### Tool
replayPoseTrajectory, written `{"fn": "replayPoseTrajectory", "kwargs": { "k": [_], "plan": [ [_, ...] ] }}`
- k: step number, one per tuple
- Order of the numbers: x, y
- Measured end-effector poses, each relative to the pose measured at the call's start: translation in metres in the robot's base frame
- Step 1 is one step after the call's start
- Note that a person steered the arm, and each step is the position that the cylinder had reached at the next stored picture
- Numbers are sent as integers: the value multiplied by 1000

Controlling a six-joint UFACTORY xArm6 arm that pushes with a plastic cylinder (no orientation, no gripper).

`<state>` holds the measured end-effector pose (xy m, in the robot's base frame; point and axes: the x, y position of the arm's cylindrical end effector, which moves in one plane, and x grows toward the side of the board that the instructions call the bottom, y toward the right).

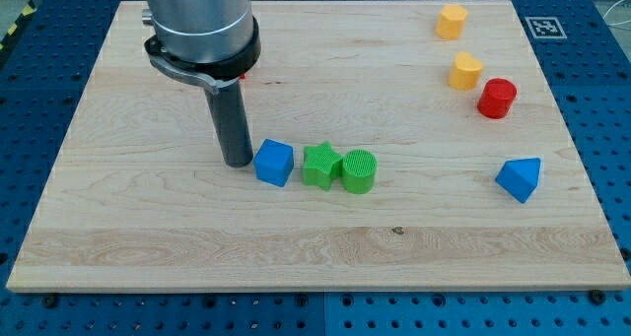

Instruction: Point at the blue triangle

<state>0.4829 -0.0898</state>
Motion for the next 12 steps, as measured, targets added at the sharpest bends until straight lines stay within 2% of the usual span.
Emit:
{"fn": "replayPoseTrajectory", "kwargs": {
  "k": [2,3,4,6,9,11,12],
  "plan": [
    [-7,5],
    [-43,-28],
    [-68,-24],
    [-66,78],
    [-50,287],
    [11,411],
    [21,425]
  ]
}}
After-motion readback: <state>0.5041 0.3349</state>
